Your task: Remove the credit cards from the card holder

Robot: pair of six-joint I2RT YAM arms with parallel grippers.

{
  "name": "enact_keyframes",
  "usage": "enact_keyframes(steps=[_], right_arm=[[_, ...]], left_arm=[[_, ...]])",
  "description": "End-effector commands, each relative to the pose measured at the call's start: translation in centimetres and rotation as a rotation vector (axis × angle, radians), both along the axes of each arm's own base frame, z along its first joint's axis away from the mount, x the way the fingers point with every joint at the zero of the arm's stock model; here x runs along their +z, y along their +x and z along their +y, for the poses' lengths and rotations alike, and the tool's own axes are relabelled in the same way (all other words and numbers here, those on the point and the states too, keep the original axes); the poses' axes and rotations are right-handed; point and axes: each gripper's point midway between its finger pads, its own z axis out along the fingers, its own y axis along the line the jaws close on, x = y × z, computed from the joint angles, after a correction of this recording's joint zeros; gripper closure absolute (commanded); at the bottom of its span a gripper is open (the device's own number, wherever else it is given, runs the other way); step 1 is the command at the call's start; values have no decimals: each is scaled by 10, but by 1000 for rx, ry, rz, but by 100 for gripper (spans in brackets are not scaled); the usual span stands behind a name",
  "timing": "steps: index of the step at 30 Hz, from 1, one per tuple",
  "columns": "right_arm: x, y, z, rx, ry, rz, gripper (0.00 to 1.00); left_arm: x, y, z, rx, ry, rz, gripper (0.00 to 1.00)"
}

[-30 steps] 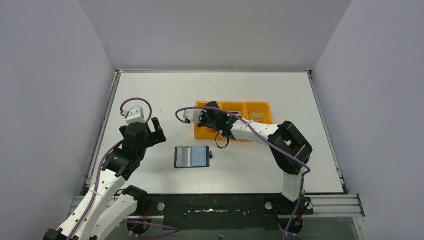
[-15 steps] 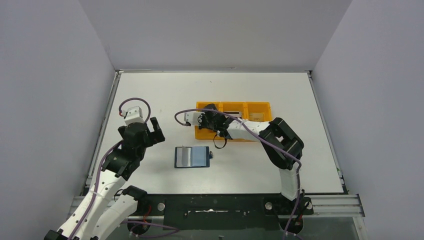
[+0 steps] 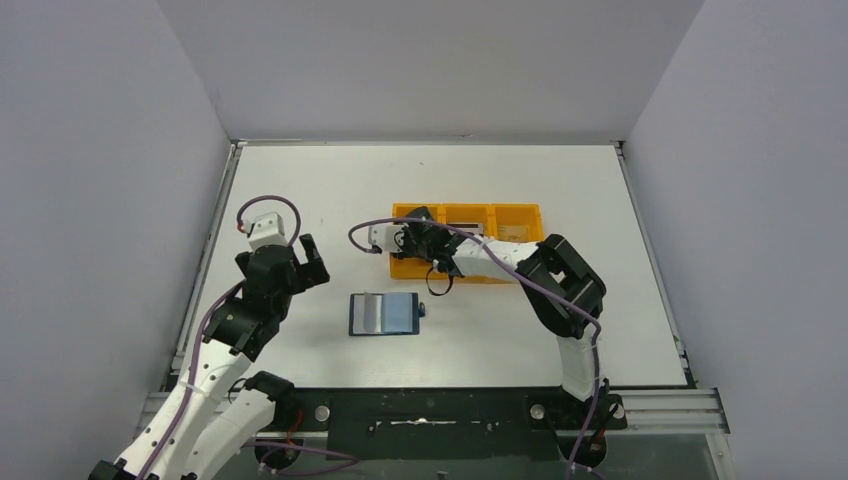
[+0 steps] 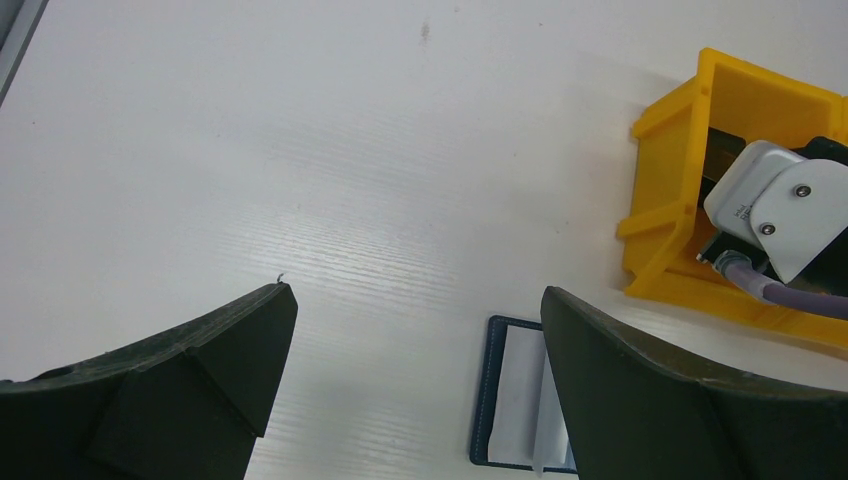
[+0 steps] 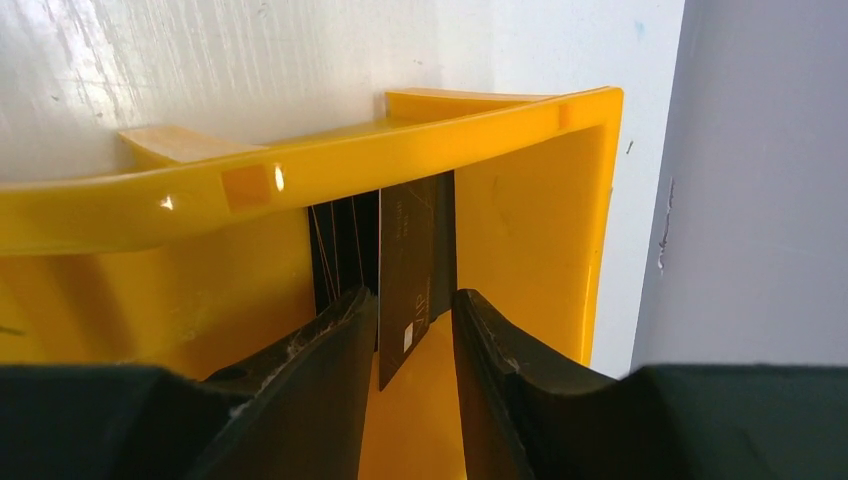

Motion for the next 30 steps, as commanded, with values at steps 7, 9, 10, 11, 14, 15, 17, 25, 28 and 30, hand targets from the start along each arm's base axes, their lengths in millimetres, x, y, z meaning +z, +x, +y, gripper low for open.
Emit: enact_keyframes(steps=[7, 9, 10, 11, 14, 15, 17, 25, 28, 30], right_arm=[[32, 16, -3, -62, 56, -62, 64], [34, 18, -4, -79, 66, -71, 63], [34, 18, -4, -85, 64, -75, 60], [35, 19, -5, -95, 60, -84, 58], [40, 22, -8, -121, 61, -125, 57], [44, 23, -7, -126, 76, -139, 57], [53, 24, -7, -143, 114, -152, 57], [114, 17, 3, -370, 517, -79, 55], [119, 8, 3, -561, 728, 67, 57], [114, 1, 1, -698, 804, 177, 58]], left_arm=[[10, 7, -2, -5, -12, -44, 4], [10, 7, -2, -5, -12, -43, 4], [10, 7, -2, -6, -13, -42, 4], [10, 7, -2, -6, -13, -42, 4], [9, 8, -2, -7, -14, -40, 4], [9, 8, -2, -8, -14, -39, 4], [8, 8, -2, -9, -15, -37, 4], [9, 8, -2, -8, -15, -39, 4], [9, 7, -2, -6, -15, -40, 4], [9, 8, -1, -5, -15, -39, 4]])
